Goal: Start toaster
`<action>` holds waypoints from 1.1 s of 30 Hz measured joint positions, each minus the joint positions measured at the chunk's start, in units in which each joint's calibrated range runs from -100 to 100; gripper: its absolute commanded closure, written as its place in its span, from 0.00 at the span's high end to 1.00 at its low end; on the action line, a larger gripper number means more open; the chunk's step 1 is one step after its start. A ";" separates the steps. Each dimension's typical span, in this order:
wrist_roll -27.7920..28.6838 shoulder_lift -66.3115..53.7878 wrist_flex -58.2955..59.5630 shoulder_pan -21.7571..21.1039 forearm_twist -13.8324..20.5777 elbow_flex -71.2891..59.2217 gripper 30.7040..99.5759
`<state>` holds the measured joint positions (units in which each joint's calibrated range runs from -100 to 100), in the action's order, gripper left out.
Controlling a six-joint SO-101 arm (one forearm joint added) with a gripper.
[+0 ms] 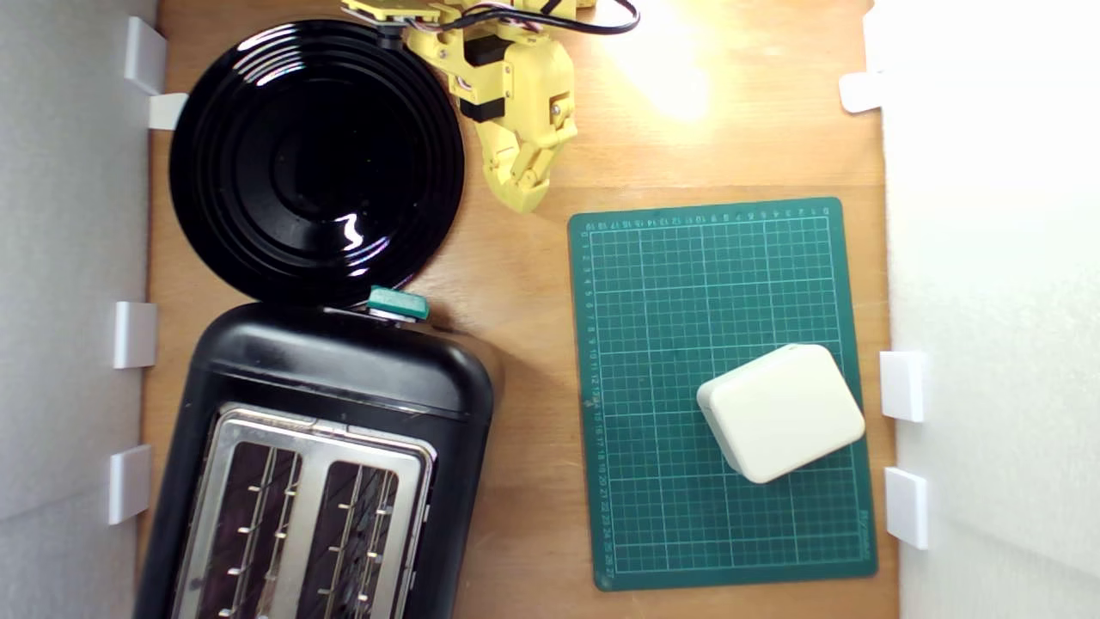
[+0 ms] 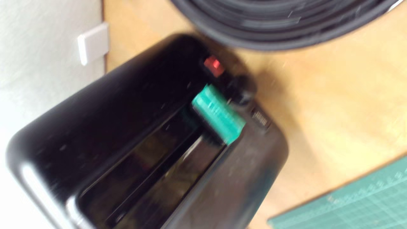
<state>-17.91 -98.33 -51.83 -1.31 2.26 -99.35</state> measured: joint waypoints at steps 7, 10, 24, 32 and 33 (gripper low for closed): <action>0.11 0.00 -1.70 -0.81 0.00 0.00 0.01; 0.11 0.00 -1.70 -0.81 0.00 0.00 0.01; 5.01 0.00 -2.89 -5.96 0.00 0.00 0.01; 1.40 0.00 -2.89 -7.68 0.00 0.00 0.01; 0.70 0.00 -2.89 -7.77 0.00 0.00 0.01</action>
<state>-17.21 -98.33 -54.72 -9.08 2.26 -99.35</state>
